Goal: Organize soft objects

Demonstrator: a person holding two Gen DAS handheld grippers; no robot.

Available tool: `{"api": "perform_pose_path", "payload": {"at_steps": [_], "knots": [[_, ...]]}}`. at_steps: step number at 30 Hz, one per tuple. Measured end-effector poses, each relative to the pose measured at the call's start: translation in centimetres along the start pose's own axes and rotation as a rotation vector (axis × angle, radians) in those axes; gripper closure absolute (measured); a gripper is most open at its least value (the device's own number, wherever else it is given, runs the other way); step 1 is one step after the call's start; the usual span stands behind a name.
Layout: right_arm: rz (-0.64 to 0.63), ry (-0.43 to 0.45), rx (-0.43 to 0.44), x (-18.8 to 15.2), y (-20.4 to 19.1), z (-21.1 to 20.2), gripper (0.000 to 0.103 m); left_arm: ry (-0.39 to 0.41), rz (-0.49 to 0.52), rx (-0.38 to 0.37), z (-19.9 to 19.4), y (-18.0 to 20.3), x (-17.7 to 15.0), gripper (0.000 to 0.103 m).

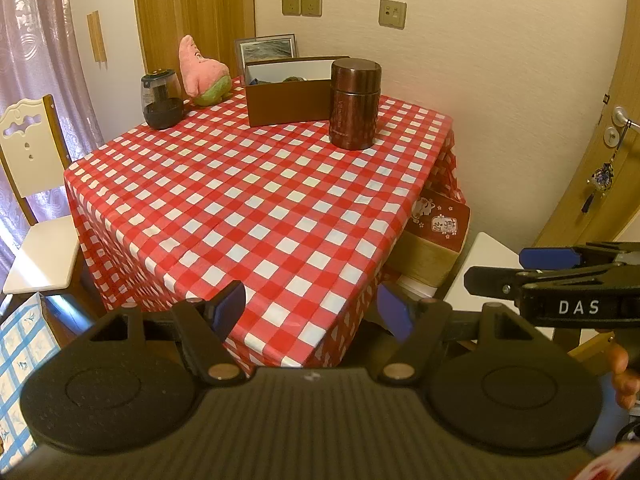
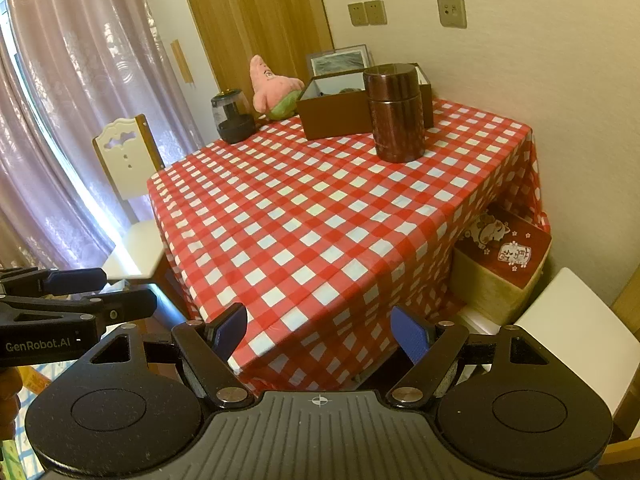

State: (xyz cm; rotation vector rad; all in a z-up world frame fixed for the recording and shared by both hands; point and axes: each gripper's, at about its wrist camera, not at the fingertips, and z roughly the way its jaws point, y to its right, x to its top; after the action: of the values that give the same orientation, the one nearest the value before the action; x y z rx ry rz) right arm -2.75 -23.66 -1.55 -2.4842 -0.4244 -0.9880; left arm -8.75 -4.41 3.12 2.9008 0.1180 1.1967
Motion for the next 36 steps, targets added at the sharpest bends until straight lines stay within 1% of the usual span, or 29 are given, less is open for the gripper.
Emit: {"api": "perform_pose_path", "payload": {"at_steps": [36], "knots": [[-0.004,0.003,0.0,-0.01,0.2,-0.03,0.024,0.007,0.003,-0.005,0.0,0.1,-0.04,0.032]]}}
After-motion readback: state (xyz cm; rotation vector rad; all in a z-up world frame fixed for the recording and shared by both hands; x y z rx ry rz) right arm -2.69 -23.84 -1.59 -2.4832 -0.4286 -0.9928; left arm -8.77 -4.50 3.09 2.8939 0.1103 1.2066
